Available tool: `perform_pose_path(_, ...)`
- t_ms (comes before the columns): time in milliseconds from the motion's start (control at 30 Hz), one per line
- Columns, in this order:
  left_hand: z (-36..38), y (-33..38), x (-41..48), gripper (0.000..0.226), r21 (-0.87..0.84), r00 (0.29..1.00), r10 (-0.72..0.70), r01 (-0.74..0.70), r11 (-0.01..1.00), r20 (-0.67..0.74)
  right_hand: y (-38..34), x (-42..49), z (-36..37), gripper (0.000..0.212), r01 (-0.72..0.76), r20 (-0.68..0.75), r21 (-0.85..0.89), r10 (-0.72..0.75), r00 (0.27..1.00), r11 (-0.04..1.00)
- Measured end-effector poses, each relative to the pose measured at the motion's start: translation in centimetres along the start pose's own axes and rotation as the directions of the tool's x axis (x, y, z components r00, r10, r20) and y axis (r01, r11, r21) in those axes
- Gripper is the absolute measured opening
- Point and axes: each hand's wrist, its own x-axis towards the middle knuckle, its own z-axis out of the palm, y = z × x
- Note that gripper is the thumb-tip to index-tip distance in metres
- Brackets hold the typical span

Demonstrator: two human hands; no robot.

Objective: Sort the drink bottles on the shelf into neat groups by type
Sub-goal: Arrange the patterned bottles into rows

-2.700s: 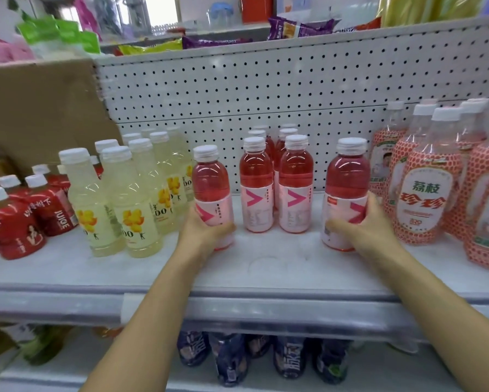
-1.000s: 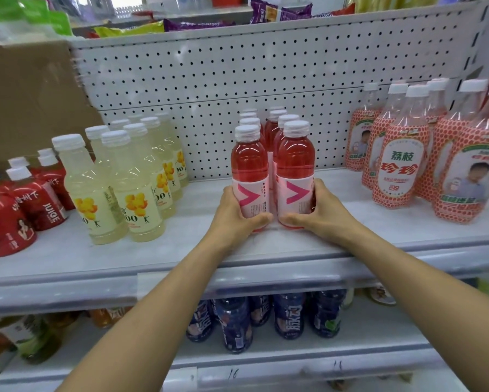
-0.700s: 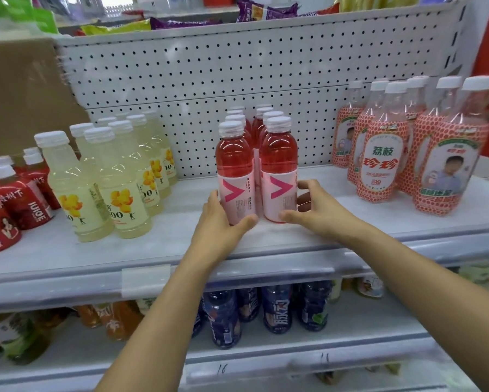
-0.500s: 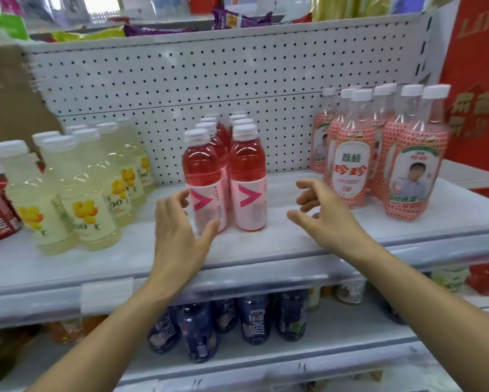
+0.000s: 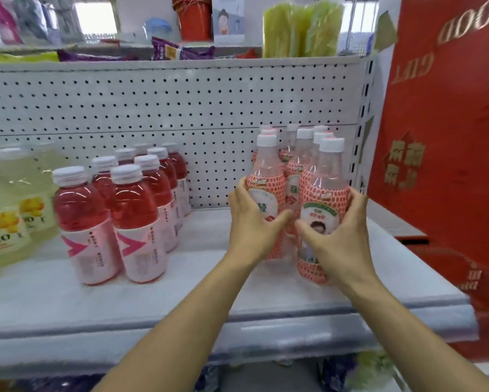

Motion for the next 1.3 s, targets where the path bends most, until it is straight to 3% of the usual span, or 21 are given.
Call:
perform_pose_path(133, 0.4, -1.2, 0.8, 0.093, 0.017, 0.999, -0.008, 0.008, 1.000, -0.033, 1.8, 1.3, -1.4, 0.087, 0.020, 0.067, 0.065, -0.025, 0.997, 0.998)
perform_pose_path(400, -4.5, -3.8, 1.5, 0.089, 0.187, 0.964, -0.063, 0.114, 0.976, -0.259, 4.2, 5.3, -5.3, 0.079, -0.055, 0.017, 0.129, 0.053, 0.998, 0.990)
perform_pose_path(533, -5.7, -4.2, 2.6, 0.096, 0.221, 0.953, -0.120, 0.186, 0.957, -0.278, 4.6, 6.5, -5.9, 0.081, -0.086, -0.001, 0.128, 0.087, 0.996, 0.988)
perform_pose_path(600, -5.5, -3.9, 2.7, 0.098, 0.376, 0.936, 0.050, 0.091, 0.922, -0.349, 4.7, 6.8, -5.8, 0.083, -0.105, 0.012, 0.130, 0.105, 0.994, 0.986)
perform_pose_path(700, -4.1, -1.7, 3.2, 0.087, 0.571, 0.811, 0.504, -0.271, 0.774, -0.298, 4.6, 6.8, -5.5, 0.083, -0.119, 0.010, 0.119, 0.119, 0.993, 0.986)
perform_pose_path(767, -2.7, 0.5, 4.4, 0.082, 0.530, 0.794, 0.576, -0.408, 0.744, -0.198, 4.6, 6.9, -5.4, 0.084, -0.123, 0.023, 0.120, 0.121, 0.992, 0.985)
perform_pose_path(833, -1.1, 2.5, 6.3, 0.085, 0.413, 0.877, 0.452, -0.356, 0.838, -0.161, 4.7, 7.2, -5.4, 0.085, -0.140, 0.038, 0.117, 0.137, 0.990, 0.983)
perform_pose_path(900, 0.1, 3.8, 8.3, 0.087, 0.212, 0.974, 0.207, -0.184, 0.960, -0.091, 4.8, 7.6, -5.3, 0.085, -0.150, 0.047, 0.115, 0.146, 0.988, 0.982)
perform_pose_path(967, 0.8, 4.0, 10.0, 0.070, 0.009, 0.999, 0.013, -0.013, 1.000, 0.037, 4.9, 7.8, -5.2, 0.083, -0.151, 0.057, 0.103, 0.146, 0.988, 0.983)
perform_pose_path(1000, 1.1, 3.9, 10.5, 0.054, -0.032, 0.997, -0.018, 0.021, 0.999, 0.077, 5.1, 8.0, -5.1, 0.082, -0.152, 0.064, 0.094, 0.146, 0.987, 0.984)
perform_pose_path(1067, 1.3, 3.4, 11.0, 0.034, 0.009, 0.997, 0.020, -0.020, 1.000, 0.074, 5.3, 8.5, -5.1, 0.082, -0.167, 0.081, 0.082, 0.161, 0.984, 0.982)
perform_pose_path(1200, 0.5, 3.0, 11.2, 0.027, 0.171, 0.991, 0.134, -0.132, 0.976, -0.001, 5.3, 9.2, -4.8, 0.082, -0.159, 0.034, -0.004, 0.159, 0.987, 0.987)
perform_pose_path(1300, -0.5, 2.0, 11.9, 0.031, 0.240, 0.991, 0.096, -0.072, 0.968, -0.089, 2.9, 9.3, -4.5, 0.072, 0.153, -0.156, -0.161, -0.178, 0.972, 0.975)
